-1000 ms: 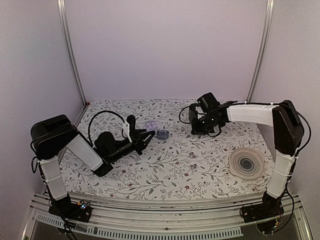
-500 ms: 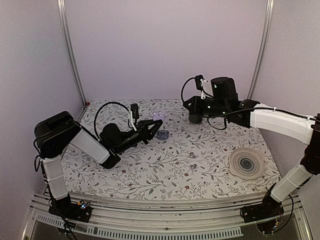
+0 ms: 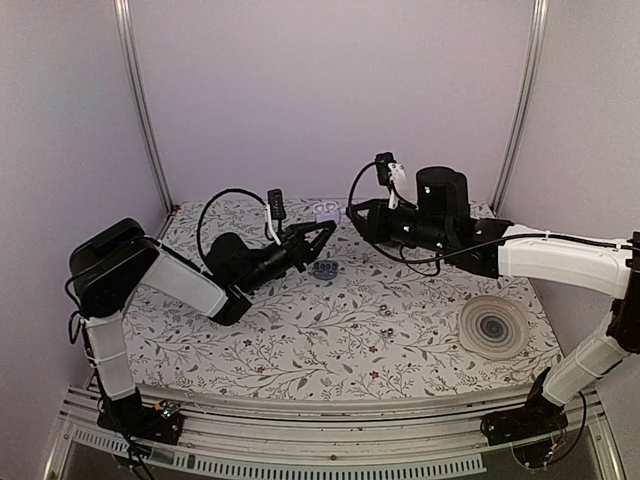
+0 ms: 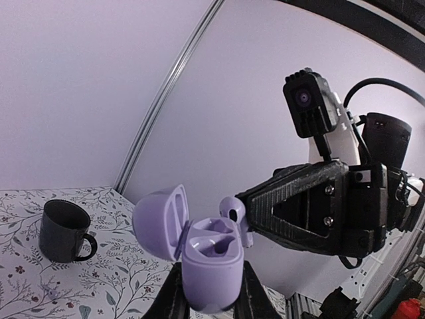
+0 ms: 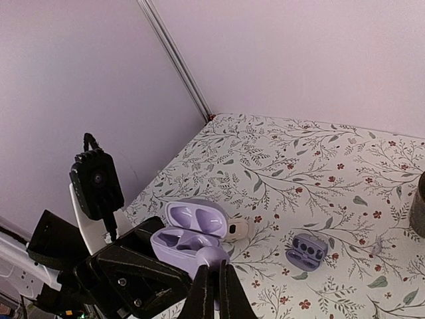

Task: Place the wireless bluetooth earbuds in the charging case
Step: Insert the left earbud into the left side groove of the charging case.

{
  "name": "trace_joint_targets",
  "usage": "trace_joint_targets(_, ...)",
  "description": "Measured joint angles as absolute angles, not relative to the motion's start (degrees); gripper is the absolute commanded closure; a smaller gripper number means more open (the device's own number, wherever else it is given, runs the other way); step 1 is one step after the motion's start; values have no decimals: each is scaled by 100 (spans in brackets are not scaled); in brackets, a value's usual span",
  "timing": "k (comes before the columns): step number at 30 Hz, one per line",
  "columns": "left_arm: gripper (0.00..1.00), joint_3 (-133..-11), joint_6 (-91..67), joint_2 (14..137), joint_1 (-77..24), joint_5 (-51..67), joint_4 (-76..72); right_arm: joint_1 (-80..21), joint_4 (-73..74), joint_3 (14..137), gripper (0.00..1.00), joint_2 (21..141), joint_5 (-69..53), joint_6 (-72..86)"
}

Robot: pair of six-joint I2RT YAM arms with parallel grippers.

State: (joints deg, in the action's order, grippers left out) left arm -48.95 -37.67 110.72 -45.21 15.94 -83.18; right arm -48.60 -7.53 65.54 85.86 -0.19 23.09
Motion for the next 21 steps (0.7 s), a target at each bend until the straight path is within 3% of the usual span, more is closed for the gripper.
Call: trace_joint_targets(21,100,-5238,-3778,11072,-4681,2274,-8029,-4993,-1192,6517,96,8333,119,1857)
